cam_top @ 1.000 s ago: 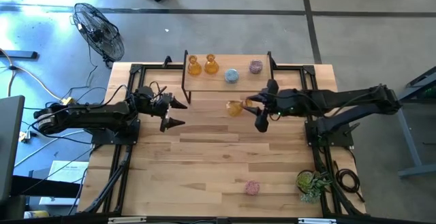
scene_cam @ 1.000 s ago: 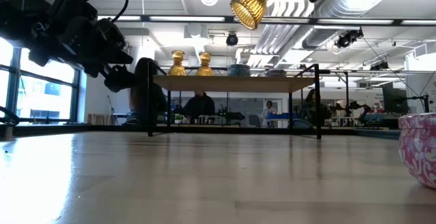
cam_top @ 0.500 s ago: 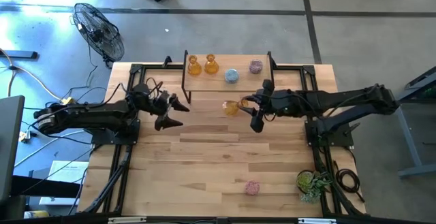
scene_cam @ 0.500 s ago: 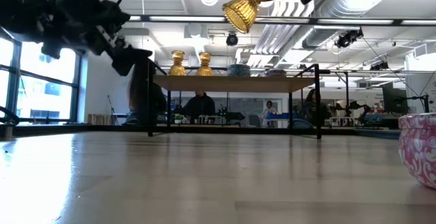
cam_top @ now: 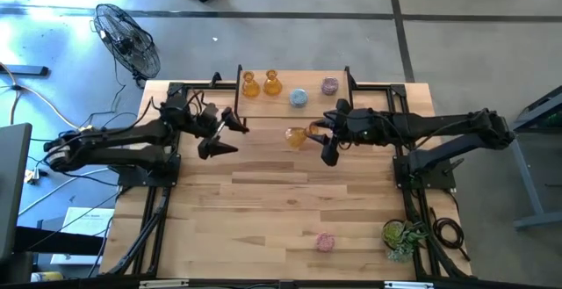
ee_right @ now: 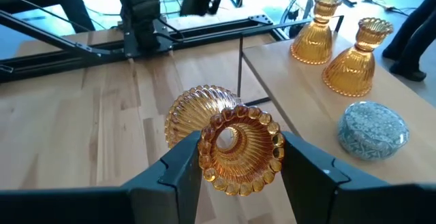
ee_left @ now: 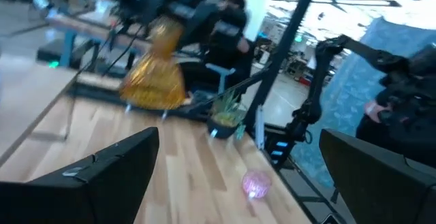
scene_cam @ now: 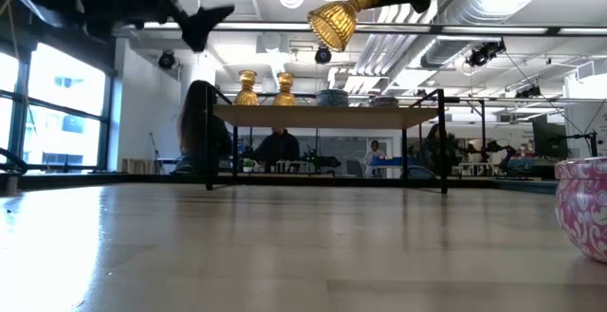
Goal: Pick & Place candle stick holders
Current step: Put the orange candle holder on the shelf
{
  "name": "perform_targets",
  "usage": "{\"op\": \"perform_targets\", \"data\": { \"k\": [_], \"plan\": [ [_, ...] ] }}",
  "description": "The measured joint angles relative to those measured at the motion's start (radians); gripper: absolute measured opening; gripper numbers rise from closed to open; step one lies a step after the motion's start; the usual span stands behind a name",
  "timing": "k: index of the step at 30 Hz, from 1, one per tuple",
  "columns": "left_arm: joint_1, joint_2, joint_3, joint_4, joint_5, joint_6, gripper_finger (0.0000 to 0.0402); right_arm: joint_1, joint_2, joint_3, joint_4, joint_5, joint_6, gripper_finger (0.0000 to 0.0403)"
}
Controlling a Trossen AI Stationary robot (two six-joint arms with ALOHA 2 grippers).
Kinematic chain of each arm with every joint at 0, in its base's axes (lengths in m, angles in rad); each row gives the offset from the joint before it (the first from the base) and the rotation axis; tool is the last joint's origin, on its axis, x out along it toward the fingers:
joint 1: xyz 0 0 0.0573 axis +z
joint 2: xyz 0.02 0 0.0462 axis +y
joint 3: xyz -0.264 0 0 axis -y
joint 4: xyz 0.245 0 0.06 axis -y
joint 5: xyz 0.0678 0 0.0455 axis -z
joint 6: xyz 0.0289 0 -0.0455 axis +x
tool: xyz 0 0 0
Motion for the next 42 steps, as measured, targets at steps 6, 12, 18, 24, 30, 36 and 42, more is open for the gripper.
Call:
{"op": "perform_targets", "data": {
  "k": [6, 12, 18, 24, 30, 36, 42],
  "plan": [
    [-0.113, 0.021, 0.172, -0.236, -0.002, 0.134, 0.0399, 0.000, 0.011, 0.000, 0.000, -0.003, 0.001, 0.0157],
    [-0.214, 0.130, 0.424, -0.664, -0.168, 0.334, 0.0399, 0.000, 0.063, 0.000, -0.004, -0.054, 0.002, 0.0157],
    [-0.245, 0.274, 0.639, -0.926, -0.183, 0.424, 0.0399, 0.016, 0.078, 0.000, 0.019, -0.071, 0.002, 0.0157],
    [-0.242, 0.417, 0.755, -0.973, -0.134, 0.440, 0.0399, 0.061, 0.078, 0.000, 0.072, -0.083, -0.025, 0.0157],
    [-0.242, 0.533, 0.821, -0.969, -0.154, 0.441, 0.0399, 0.090, 0.078, 0.000, 0.085, -0.072, -0.024, 0.0157],
    [-0.245, 0.610, 0.859, -0.928, -0.236, 0.456, 0.0399, 0.102, 0.078, -0.001, 0.082, -0.073, -0.020, 0.0157],
    [-0.251, 0.663, 0.892, -0.925, -0.204, 0.458, 0.0399, 0.100, 0.078, -0.001, 0.079, -0.070, -0.018, 0.0157]
  ]
}}
